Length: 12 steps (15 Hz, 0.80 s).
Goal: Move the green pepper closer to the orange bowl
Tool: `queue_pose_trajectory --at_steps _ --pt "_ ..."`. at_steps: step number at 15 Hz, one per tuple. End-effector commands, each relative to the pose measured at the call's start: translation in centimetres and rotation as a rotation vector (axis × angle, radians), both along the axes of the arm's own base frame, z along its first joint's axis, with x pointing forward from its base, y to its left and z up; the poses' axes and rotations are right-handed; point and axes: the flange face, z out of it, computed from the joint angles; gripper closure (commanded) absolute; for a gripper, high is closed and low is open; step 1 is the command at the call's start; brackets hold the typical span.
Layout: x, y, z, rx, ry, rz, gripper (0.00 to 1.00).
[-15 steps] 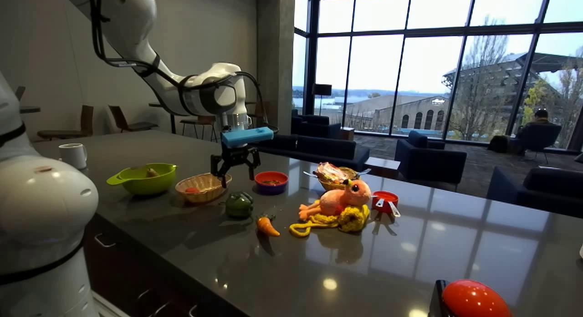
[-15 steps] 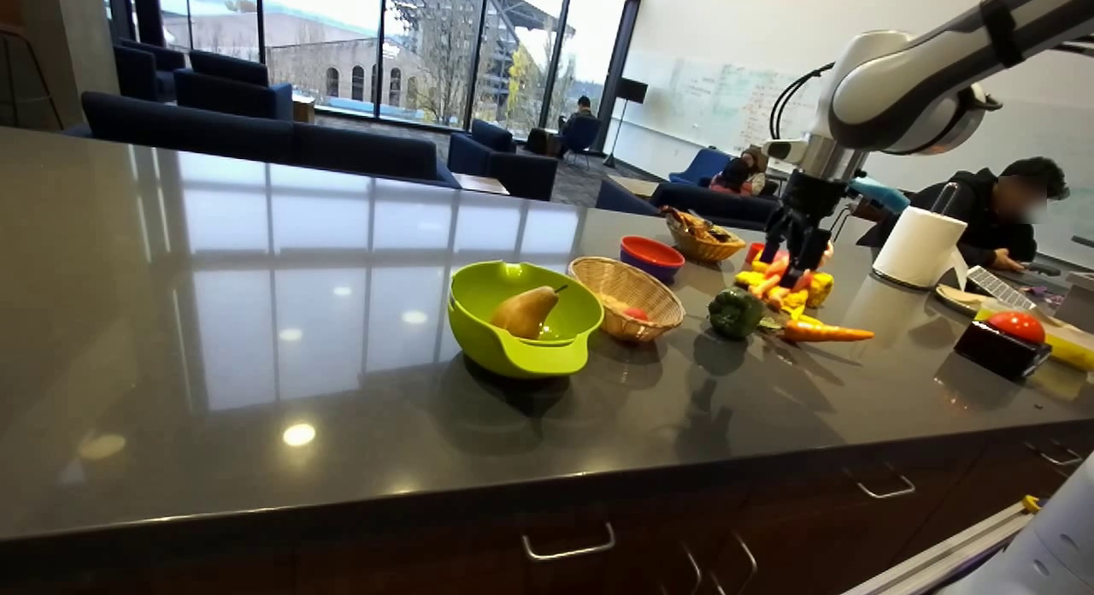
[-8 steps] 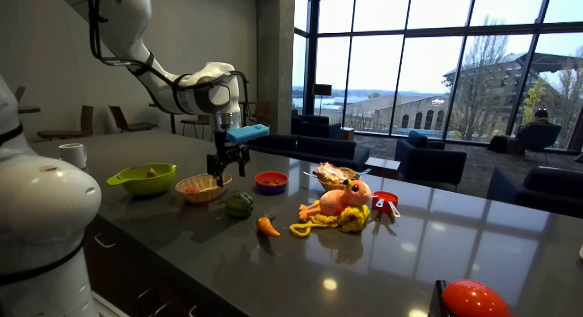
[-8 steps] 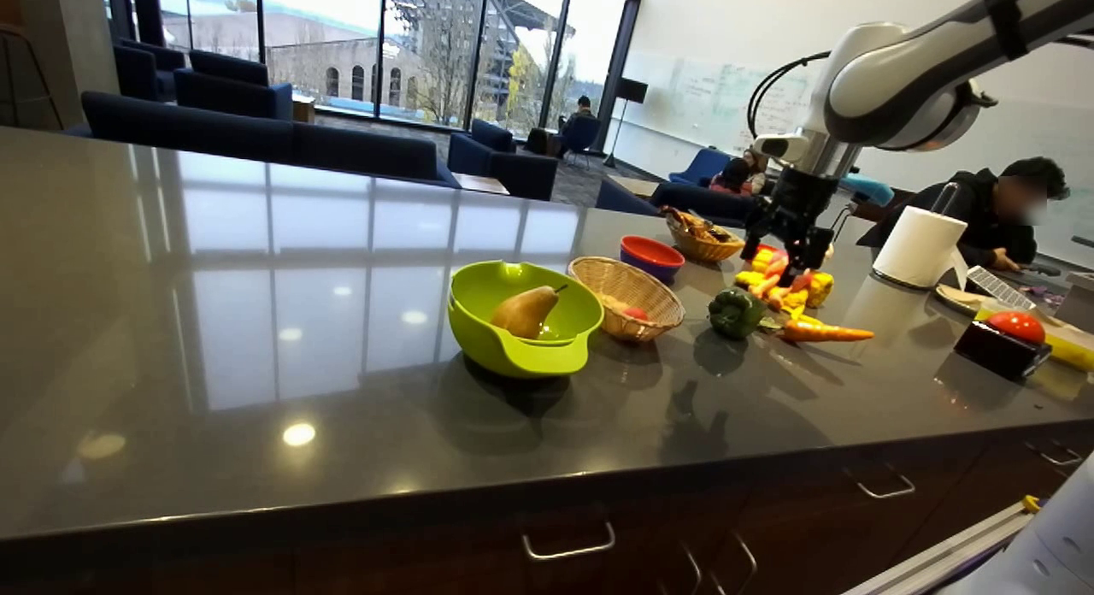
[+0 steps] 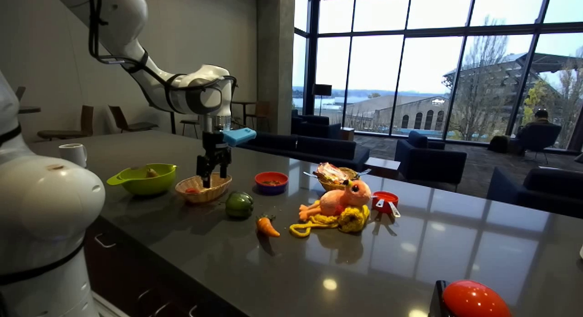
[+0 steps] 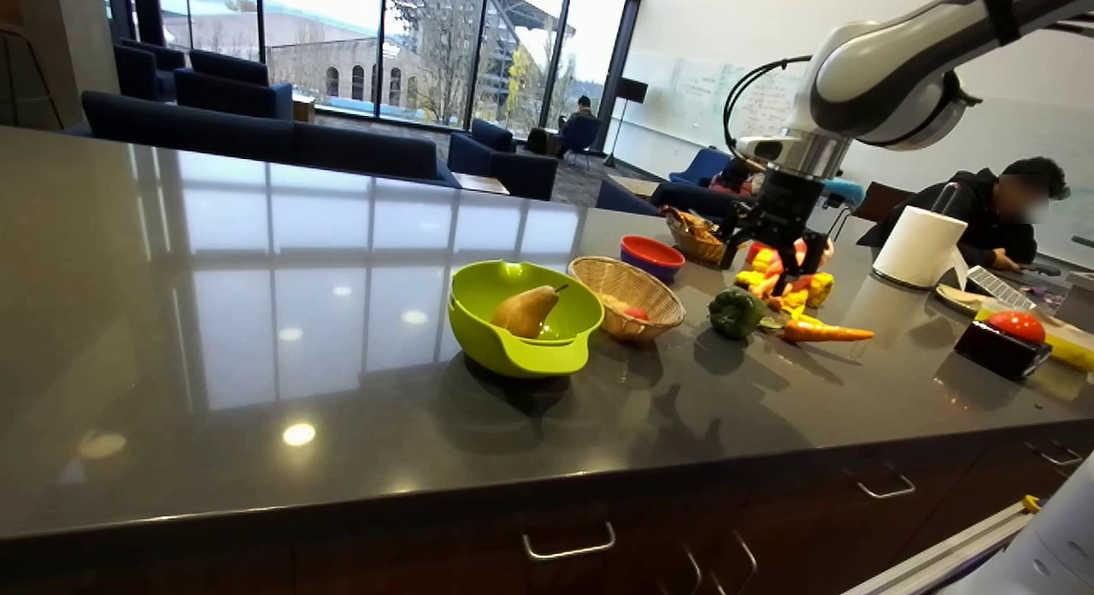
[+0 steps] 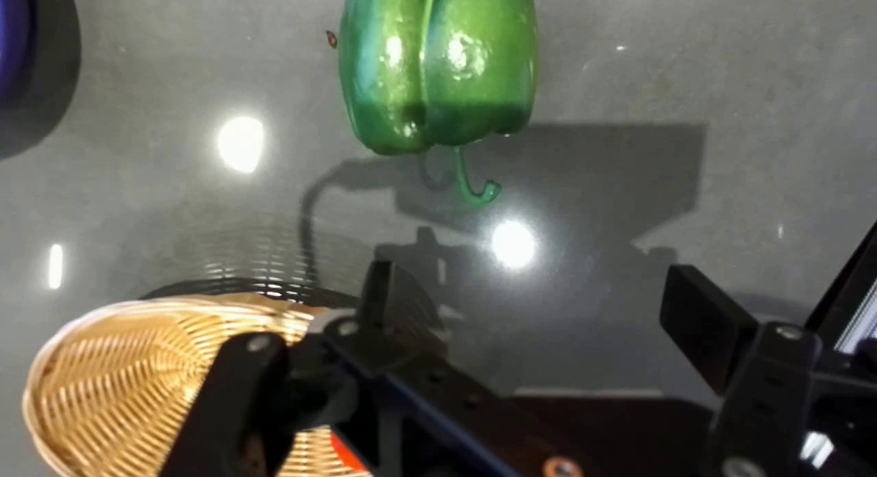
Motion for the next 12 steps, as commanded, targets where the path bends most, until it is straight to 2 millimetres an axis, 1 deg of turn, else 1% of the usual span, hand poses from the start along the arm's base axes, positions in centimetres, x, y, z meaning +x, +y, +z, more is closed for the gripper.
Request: queue_pose_trajectory --at_steps 1,6,12 --pt "-0.2 -0.3 -0.3 -0.01 0.026 0.108 0.0" --pt "0.5 -0.7 -1.1 -0.011 0.016 0.221 0.0" --pt "1.8 0.2 -3.0 -0.019 -0.002 0.286 0.0"
